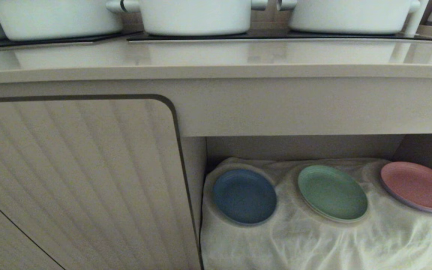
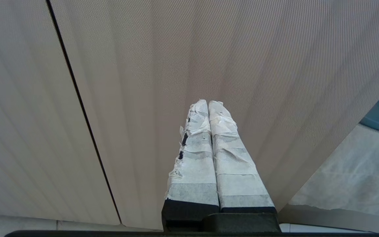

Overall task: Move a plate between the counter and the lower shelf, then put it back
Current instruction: Pick up the plate in the cupboard

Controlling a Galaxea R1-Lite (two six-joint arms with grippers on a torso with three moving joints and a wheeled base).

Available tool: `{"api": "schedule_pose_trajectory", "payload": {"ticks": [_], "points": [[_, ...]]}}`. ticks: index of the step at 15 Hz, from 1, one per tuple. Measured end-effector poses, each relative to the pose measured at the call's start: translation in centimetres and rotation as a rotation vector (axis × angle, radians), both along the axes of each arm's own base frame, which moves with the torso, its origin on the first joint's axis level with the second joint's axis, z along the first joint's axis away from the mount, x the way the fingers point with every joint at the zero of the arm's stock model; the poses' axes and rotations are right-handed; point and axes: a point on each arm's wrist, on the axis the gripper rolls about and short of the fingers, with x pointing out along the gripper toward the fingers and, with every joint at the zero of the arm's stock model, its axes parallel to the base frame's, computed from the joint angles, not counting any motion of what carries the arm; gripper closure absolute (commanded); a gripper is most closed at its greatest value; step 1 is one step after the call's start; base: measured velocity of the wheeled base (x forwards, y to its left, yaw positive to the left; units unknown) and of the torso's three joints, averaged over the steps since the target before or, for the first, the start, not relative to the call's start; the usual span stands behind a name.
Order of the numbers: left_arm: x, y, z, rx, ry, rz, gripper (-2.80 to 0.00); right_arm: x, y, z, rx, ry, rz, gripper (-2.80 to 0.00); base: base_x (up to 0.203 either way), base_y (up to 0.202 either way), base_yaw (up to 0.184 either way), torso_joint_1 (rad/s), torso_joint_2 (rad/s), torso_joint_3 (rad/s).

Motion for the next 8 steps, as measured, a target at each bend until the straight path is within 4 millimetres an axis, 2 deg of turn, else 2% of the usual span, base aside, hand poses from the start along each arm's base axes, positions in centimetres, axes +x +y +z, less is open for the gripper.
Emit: {"api": "schedule_pose_trajectory", "payload": {"ticks": [3,8], "points": [[0.0,0.0,0.0,0.0,0.0,0.0,0.0,-0.2,-0.1,0.1,0.077,-0.025,-0.023,0.0,0.0,0.0,0.0,0.0,0.0,0.0],[0.0,0.0,0.0,0.0,0.0,0.0,0.0,-1.2,0.0,-0.2,0.013,-0.121,0.011,0.0,0.0,0.0,0.0,0.0,0.0,0.0]]}}
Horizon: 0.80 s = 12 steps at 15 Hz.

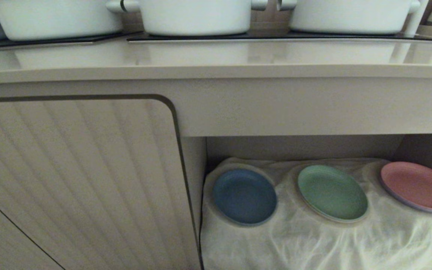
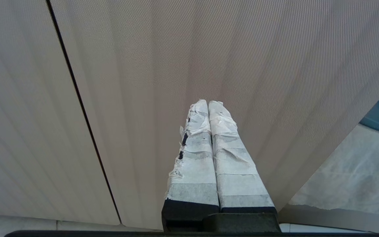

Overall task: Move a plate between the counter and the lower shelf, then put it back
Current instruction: Pick up the plate in the cupboard

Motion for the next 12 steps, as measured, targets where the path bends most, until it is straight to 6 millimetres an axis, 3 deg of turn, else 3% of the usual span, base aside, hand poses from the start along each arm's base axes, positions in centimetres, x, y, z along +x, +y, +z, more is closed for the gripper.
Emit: {"api": "schedule_pose_trajectory", "payload": {"ticks": [5,12], "points": [[0.0,0.0,0.0,0.0,0.0,-0.001,0.0,-1.09,0.03,-0.19,-0.034,-0.12,0.007,0.0,0.0,0.0,0.0,0.0,0.0,0.0],[0.0,0.0,0.0,0.0,0.0,0.0,0.0,-1.27,0.03,-0.17,-0.036,-0.144,0.006,0.0,0.0,0.0,0.0,0.0,0.0,0.0]]}}
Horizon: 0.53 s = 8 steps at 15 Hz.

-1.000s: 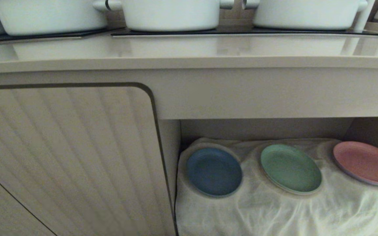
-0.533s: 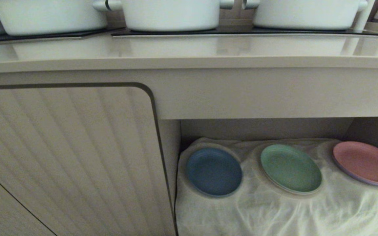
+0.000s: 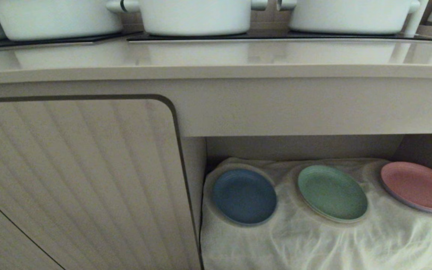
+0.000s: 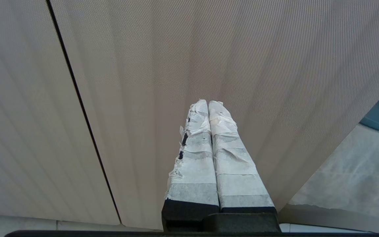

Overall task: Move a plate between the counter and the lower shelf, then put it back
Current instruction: Pick up the plate in the cupboard

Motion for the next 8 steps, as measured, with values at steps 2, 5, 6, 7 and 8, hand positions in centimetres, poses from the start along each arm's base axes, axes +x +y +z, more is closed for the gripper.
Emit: {"api": "schedule_pose_trajectory", "payload": {"ticks": [2,5,6,7,8], "points": [[0.0,0.0,0.0,0.0,0.0,0.0,0.0,0.0,0.0,0.0,0.0,-0.001,0.0,0.0,0.0,0.0,0.0,0.0,0.0,0.0],[0.0,0.0,0.0,0.0,0.0,0.0,0.0,0.0,0.0,0.0,0.002,-0.001,0.0,0.0,0.0,0.0,0.0,0.0,0.0,0.0],[0.0,0.0,0.0,0.0,0.0,0.0,0.0,0.0,0.0,0.0,0.002,-0.001,0.0,0.0,0.0,0.0,0.0,0.0,0.0,0.0],[0.0,0.0,0.0,0.0,0.0,0.0,0.0,0.0,0.0,0.0,0.003,-0.001,0.0,0.0,0.0,0.0,0.0,0.0,0.0,0.0],[0.0,0.0,0.0,0.0,0.0,0.0,0.0,0.0,0.0,0.0,0.002,-0.001,0.0,0.0,0.0,0.0,0.0,0.0,0.0,0.0]]}}
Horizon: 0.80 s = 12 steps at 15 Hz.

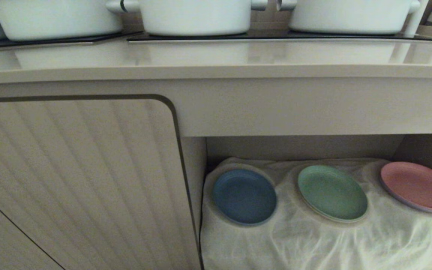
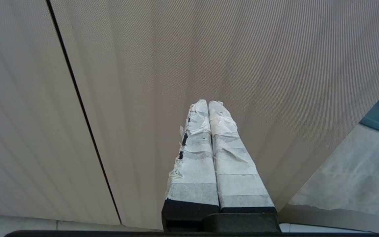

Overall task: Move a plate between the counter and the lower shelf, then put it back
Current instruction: Pick up the plate in the cupboard

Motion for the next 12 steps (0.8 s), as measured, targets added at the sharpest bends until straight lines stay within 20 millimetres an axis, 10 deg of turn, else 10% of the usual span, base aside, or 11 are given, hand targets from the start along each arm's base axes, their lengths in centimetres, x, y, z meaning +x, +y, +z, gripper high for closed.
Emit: {"api": "schedule_pose_trajectory", "payload": {"ticks": [12], "points": [[0.0,0.0,0.0,0.0,0.0,0.0,0.0,0.0,0.01,0.0,0.0,0.0,0.002,0.0,0.0,0.0,0.0,0.0,0.0,0.0]]}}
